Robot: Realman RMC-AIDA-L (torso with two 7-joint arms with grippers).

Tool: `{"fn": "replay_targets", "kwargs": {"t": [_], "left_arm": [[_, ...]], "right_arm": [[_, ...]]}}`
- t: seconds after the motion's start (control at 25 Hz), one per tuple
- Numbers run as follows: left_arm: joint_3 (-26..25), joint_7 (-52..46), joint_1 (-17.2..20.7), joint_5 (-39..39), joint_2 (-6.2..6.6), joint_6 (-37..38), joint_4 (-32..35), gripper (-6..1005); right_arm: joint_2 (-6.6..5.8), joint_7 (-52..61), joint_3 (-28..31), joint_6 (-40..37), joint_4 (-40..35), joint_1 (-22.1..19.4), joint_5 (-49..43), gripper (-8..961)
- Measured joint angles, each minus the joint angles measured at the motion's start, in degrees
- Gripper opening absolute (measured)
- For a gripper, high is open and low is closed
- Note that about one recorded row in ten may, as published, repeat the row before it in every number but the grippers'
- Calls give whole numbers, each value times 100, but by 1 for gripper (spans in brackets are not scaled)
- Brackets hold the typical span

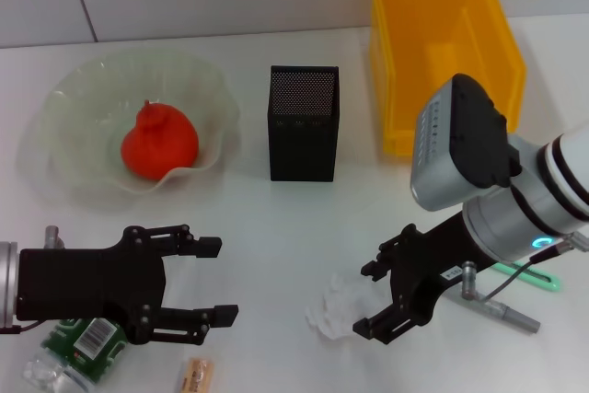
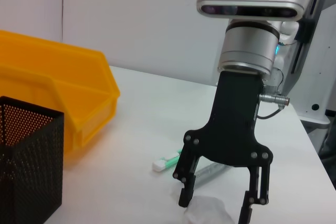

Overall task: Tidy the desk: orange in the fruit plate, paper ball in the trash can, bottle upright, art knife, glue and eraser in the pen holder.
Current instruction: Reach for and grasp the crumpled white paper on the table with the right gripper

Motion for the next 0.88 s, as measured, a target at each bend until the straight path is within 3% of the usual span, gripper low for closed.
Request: {"fn": "replay_targets", "kwargs": {"t": [0.64,0.8,0.88], "left_arm": [[-6,1,3,6,26,0,-7,823],[-5,1,-2,6,26,-1,-2,822],[-4,1,-5,6,25,0,-1,822]], "right_arm": [[4,27,-237,284,239,195,42,737],[10,44,-240,288,318,242,52,543],[10,45,-239,288,319,244,52,523]]}}
